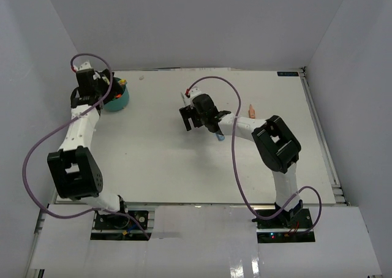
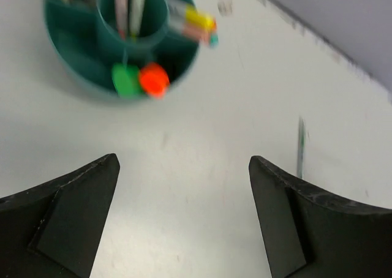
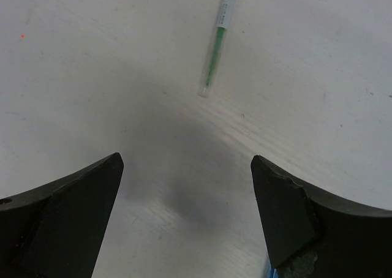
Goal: Sort the stationery into containers
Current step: Move the pen to the center of the board, then pick up the pen from the center of the board.
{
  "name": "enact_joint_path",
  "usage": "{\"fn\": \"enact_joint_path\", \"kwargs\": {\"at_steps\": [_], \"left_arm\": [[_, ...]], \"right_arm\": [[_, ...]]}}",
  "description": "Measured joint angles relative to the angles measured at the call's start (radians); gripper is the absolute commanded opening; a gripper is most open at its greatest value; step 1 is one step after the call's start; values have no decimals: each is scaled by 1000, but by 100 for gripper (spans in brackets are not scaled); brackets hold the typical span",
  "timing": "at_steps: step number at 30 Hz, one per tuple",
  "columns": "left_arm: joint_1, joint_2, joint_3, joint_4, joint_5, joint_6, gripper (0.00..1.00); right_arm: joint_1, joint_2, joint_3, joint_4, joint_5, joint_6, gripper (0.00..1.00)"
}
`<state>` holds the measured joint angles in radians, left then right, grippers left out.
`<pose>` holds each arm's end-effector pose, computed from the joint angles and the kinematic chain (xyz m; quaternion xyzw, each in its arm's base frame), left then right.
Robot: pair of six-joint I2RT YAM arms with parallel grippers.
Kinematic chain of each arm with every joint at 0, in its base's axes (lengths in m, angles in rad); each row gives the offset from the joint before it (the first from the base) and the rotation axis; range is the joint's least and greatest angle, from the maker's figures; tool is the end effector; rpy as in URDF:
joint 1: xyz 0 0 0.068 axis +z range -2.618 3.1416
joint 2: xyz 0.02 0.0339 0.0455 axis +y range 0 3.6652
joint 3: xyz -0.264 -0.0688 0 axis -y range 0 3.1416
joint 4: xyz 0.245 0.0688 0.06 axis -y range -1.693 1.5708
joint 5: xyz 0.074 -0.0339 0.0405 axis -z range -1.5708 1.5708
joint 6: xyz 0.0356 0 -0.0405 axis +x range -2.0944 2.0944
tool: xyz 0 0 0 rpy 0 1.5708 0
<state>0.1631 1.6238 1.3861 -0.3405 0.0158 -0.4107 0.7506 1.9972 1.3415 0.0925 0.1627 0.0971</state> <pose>0.3731 0.0608 0.3179 -0.2452 0.8444 -0.0657 0.4717 0.3346 0.3042 0.1938 -0.2430 0.8393 0.1330 0.4678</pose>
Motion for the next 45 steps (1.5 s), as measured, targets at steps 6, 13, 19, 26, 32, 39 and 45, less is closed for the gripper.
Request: {"fn": "enact_joint_path", "kwargs": {"at_steps": [6, 13, 19, 26, 32, 39, 45], "left_arm": [[-111, -227, -336, 19, 133, -53, 98], [-203, -270, -437, 12, 169, -42, 98], [-200, -290, -438, 18, 169, -41, 98], [-200, -290, -438, 20, 174, -42, 98], [-200, -290, -438, 30, 201, -48, 98], [-200, -283, -438, 54, 296, -101, 98], [-209, -251, -438, 88, 400, -200, 98]], "right_arm": [[3, 133, 122, -17, 64, -2, 82], [3, 247, 253, -16, 122, -12, 69], [2, 352, 406, -50, 142, -21, 56], [0, 376, 452, -101, 136, -5, 25], [-2, 340, 387, -80, 135, 14, 8], [-2, 84, 7, -20, 114, 20, 8], [13, -194, -286, 32, 29, 25, 8]]}}
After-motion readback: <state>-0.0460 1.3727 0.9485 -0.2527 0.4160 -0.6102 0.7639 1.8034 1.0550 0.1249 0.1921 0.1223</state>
